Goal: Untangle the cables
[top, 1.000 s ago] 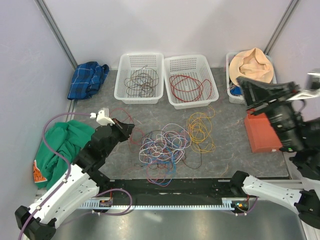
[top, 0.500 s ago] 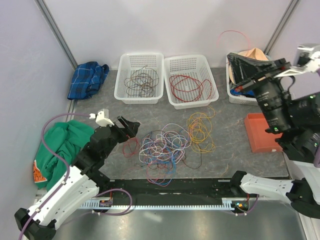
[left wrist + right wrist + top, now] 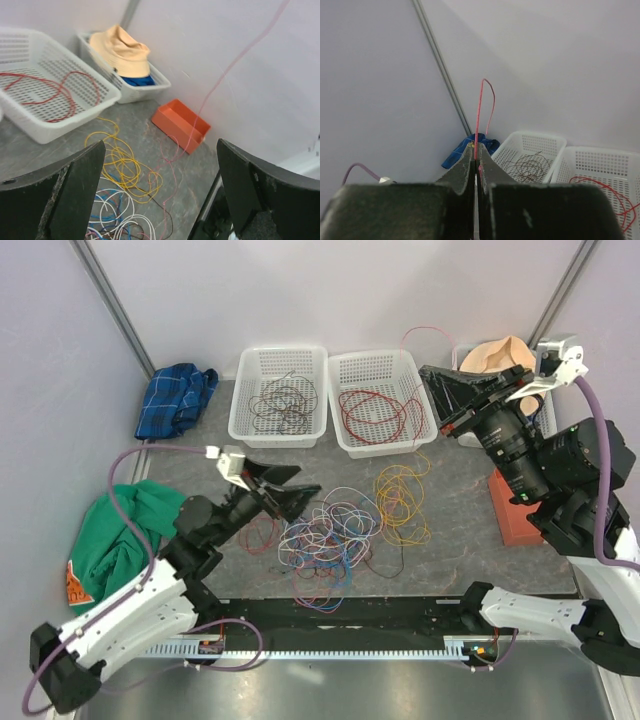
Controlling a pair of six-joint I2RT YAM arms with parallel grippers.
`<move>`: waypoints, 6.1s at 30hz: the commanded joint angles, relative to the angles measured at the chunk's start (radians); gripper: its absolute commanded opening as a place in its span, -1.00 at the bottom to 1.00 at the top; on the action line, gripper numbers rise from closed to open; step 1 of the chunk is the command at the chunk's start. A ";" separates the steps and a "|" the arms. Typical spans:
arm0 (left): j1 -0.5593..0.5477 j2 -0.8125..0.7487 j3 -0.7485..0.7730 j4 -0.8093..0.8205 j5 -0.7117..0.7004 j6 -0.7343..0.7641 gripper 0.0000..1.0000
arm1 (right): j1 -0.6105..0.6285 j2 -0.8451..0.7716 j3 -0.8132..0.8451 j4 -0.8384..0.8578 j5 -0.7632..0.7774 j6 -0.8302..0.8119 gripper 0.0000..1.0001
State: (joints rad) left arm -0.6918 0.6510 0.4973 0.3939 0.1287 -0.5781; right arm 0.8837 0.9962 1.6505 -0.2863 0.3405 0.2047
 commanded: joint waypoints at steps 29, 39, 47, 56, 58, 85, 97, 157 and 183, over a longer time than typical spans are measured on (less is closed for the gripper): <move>-0.235 0.676 0.403 0.227 -0.084 0.379 -0.96 | -0.002 -0.008 -0.158 -0.022 -0.184 0.147 -0.96; -0.204 0.492 0.653 -0.286 -0.216 0.244 -0.96 | -0.002 -0.171 -0.365 -0.025 0.024 0.134 0.73; -0.203 0.466 0.886 -0.447 -0.227 0.254 -0.97 | -0.002 -0.314 -0.602 0.022 -0.036 0.191 0.76; -0.203 0.470 0.968 -0.472 -0.216 0.264 -0.96 | -0.002 -0.249 -0.817 0.234 -0.288 0.308 0.64; -0.203 0.469 0.975 -0.474 -0.221 0.271 -0.97 | -0.002 -0.213 -0.834 0.277 -0.326 0.318 0.60; -0.203 0.391 0.908 -0.553 -0.378 0.291 -0.97 | 0.008 -0.126 -0.807 0.296 -0.135 0.247 -1.00; -0.178 0.113 0.431 -0.575 -0.656 0.133 -0.96 | 0.008 -0.208 -0.307 -0.073 0.342 0.047 -1.00; -0.147 0.685 1.396 -0.589 -0.156 0.155 -0.97 | 0.008 0.059 -0.686 0.418 -0.394 0.073 0.56; -0.147 0.611 1.324 -0.598 -0.216 0.210 -0.96 | 0.009 0.087 -0.682 0.453 -0.327 0.099 0.41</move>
State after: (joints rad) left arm -0.8417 1.2778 1.8011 -0.2153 -0.0765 -0.4015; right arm 0.8883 1.1244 0.9436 0.1577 -0.0025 0.2867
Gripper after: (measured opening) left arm 0.026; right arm 0.604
